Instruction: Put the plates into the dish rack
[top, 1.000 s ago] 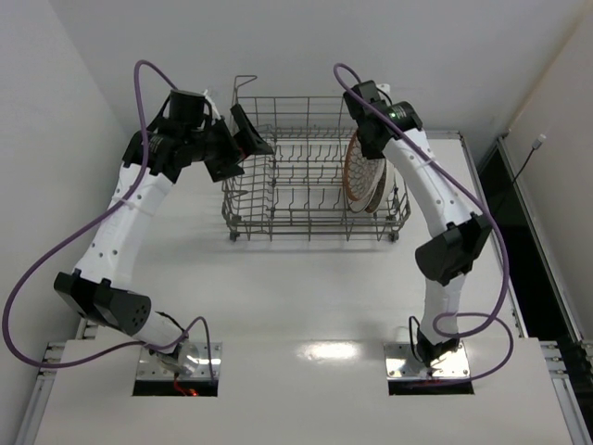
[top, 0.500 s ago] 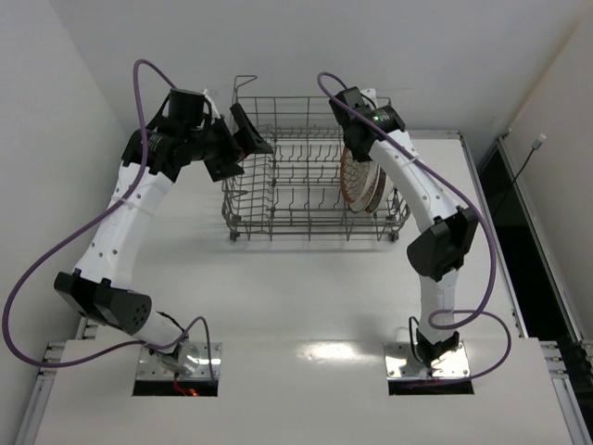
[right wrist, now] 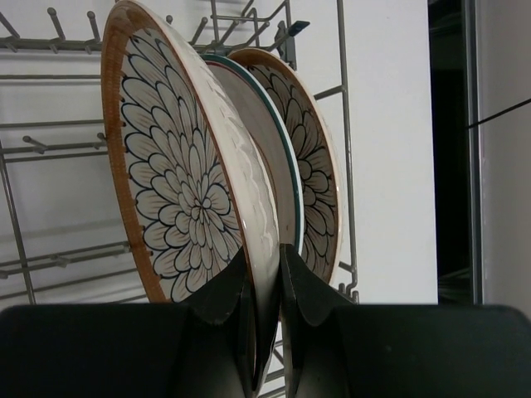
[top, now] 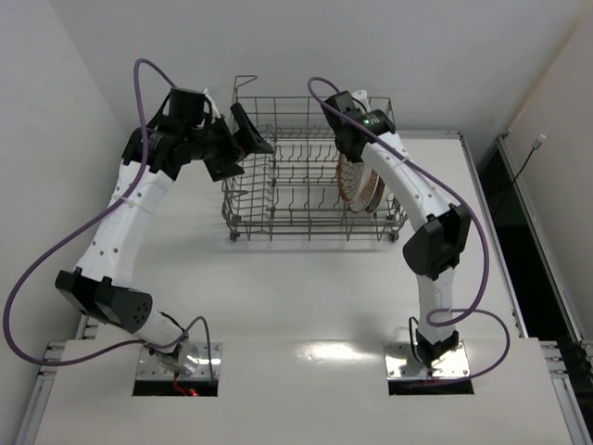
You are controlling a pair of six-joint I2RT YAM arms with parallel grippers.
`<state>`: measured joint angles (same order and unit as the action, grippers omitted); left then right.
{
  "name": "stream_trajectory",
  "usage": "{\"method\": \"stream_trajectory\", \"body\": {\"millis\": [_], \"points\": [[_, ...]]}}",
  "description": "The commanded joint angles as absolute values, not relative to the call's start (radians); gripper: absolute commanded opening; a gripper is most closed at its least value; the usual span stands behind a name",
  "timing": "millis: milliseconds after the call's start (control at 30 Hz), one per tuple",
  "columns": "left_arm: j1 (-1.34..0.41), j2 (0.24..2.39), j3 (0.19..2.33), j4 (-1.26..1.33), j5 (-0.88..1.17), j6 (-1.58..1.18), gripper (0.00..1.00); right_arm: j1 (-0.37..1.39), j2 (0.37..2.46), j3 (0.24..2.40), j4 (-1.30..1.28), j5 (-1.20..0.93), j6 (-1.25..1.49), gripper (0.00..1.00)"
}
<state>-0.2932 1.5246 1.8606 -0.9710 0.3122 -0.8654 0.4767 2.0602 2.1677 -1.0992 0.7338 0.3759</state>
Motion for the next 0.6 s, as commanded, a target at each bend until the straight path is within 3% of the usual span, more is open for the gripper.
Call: {"method": "stream_trajectory", "body": {"millis": [0,567], "points": [[-0.276,1.525,1.902,-0.992,0.336,-0.867,0.95,0.483,2.082,2.166,-1.066,0.836,0.334,0.0],[-0.249,1.565,1.942,-0.992,0.413,-0.857,0.95,0.532,2.132,2.011,-1.057,1.018,0.305,0.0]]}}
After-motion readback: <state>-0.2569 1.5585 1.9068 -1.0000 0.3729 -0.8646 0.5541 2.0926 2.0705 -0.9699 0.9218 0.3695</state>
